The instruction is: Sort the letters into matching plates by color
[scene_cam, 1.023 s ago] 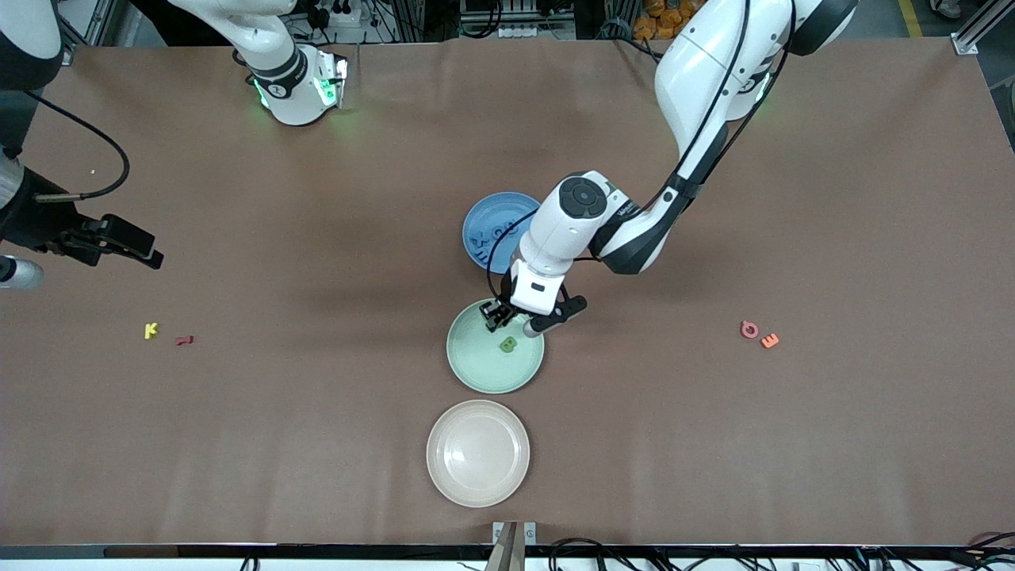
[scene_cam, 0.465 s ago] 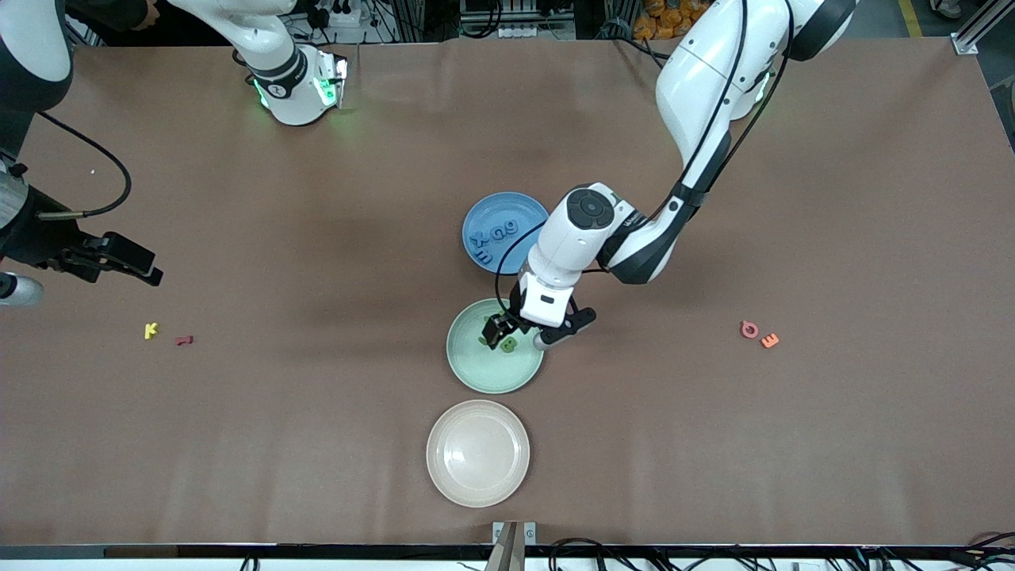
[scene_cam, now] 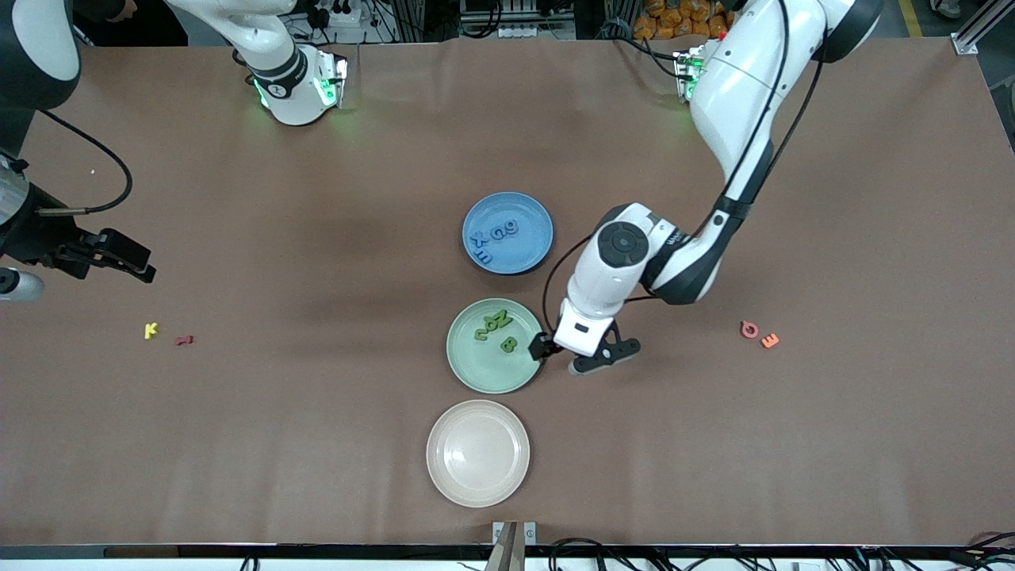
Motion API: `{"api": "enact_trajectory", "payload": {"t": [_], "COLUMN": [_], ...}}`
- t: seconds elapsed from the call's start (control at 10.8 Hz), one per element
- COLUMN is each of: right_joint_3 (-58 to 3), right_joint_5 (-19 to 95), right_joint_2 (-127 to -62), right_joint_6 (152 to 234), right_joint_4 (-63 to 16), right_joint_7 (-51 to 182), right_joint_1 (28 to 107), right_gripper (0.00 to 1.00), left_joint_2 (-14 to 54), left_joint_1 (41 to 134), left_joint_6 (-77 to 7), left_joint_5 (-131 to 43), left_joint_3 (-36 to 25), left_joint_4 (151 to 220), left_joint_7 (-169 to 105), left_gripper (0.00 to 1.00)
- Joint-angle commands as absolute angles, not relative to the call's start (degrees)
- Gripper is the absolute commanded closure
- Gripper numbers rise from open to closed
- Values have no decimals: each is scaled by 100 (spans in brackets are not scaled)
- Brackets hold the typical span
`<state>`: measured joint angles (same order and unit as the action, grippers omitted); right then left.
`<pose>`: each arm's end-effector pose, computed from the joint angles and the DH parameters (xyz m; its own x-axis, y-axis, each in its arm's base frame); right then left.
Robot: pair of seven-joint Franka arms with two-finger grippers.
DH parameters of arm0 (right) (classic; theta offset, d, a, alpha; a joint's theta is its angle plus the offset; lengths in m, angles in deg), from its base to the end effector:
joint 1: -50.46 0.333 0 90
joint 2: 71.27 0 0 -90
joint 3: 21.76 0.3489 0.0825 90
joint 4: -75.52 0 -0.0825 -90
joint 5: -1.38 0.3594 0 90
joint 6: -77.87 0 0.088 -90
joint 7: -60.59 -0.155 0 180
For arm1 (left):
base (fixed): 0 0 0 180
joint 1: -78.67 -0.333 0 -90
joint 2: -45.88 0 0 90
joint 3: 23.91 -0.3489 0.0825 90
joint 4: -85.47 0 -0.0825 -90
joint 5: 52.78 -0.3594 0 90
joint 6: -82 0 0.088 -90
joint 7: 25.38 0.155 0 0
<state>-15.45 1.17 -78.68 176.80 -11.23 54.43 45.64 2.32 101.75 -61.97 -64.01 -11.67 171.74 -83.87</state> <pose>0.5916 0.0109 0.5778 0.9931 -0.0830 0.0823 -0.0817 -0.9965 -0.0195 0.6340 -0.4075 0.2427 0.9283 0.3433 0.1430 0.3080 -0.9252 0.2217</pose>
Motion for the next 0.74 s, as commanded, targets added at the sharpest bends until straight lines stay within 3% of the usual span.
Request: {"api": "enact_trajectory", "payload": {"t": [0.0,0.37,0.65], "right_joint_3": [-1543,-1535,-1526], "right_joint_5": [-3,-3,-3], "right_joint_2": [-7505,-7408,-7408], "right_joint_6": [17929,17807,17815], "right_joint_4": [-1650,-1659,-1659], "right_joint_7": [5505,5505,5505], "right_joint_1": [4580,4642,4624], "right_gripper": [0,0,0], "left_joint_2": [738,1378,2588], "left_joint_1": [9732,9301,8748], "left_joint_6": [-4908,-4204,-4086], "left_joint_5": [-6534,-6490,-6456], "left_joint_3": [-1143,-1099,-1081], "left_joint_4": [17231,17729,19211], "left_joint_7": [-6772,-6108,-5091], "left_gripper": [0,0,0]}}
